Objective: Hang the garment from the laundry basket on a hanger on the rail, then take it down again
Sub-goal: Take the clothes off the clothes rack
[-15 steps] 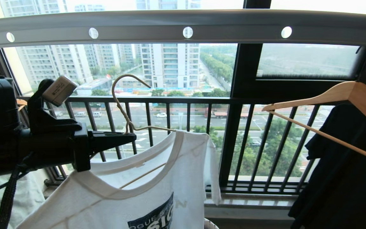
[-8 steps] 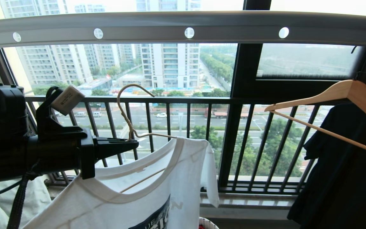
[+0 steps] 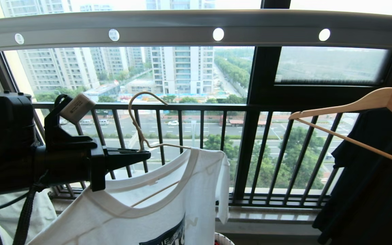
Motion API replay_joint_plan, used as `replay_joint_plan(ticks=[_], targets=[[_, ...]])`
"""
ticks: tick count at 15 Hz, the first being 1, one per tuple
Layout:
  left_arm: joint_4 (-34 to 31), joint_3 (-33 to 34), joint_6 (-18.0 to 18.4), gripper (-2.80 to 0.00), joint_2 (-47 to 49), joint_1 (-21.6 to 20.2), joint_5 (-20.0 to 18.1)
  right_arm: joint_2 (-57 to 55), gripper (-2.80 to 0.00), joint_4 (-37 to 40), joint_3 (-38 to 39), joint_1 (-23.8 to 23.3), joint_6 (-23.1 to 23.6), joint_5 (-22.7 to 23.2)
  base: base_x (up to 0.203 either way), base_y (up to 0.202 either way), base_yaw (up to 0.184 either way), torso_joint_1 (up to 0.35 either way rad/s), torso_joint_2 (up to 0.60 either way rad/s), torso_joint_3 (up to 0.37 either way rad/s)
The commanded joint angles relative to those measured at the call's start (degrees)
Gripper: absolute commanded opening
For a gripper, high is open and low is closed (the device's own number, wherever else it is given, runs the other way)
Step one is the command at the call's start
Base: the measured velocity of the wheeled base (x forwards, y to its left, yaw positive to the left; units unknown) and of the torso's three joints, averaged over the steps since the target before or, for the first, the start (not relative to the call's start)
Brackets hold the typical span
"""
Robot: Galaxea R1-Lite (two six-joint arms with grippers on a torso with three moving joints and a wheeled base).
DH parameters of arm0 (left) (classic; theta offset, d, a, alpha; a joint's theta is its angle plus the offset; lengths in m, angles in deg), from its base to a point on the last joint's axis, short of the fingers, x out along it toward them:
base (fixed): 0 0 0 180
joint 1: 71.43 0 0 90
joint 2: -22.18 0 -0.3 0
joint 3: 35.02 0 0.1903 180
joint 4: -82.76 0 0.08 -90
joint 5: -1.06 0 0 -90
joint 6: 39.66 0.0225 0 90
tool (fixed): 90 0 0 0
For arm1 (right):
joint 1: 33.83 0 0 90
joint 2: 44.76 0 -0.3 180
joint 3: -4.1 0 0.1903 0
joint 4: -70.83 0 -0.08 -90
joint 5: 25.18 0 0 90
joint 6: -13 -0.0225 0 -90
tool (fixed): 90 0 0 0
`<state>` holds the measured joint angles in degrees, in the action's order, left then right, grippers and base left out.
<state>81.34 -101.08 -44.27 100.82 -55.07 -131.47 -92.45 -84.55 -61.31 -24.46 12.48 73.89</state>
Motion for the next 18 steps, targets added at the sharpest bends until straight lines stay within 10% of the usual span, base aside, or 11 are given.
replay_joint_plan(ticks=[1, 9, 10, 13, 18], targets=[[1.11, 0.29, -0.37, -2.80, 1.43, 1.69, -0.03, -17.78, -2.80, -1.88, -12.33, 8.00, -8.26, -0.25, 0.000, 0.000, 0.000, 0.000, 0.00, 0.000], [8.19, -0.44, -9.09, -2.80, 5.78, 6.51, 9.09, -39.35, -2.80, -10.57, -17.08, 28.04, -13.49, -17.05, 0.000, 0.000, 0.000, 0.000, 0.00, 0.000], [8.23, -0.51, -9.64, -2.80, 5.52, 8.66, 11.68, -41.13, 0.00, -12.67, -15.65, 29.39, -10.48, -19.62, 0.000, 0.000, 0.000, 0.000, 0.00, 0.000], [10.44, -0.29, -10.40, -2.80, 5.61, 15.29, 21.26, -47.82, 0.00, -19.01, -14.61, 32.59, -7.44, -31.12, 0.000, 0.000, 0.000, 0.000, 0.00, 0.000], [14.44, -0.46, -14.63, -2.80, 6.59, 18.01, 25.95, -57.07, 0.00, -31.40, -15.62, 36.17, -3.63, -45.78, 0.000, 0.000, 0.000, 0.000, 0.00, 0.000]])
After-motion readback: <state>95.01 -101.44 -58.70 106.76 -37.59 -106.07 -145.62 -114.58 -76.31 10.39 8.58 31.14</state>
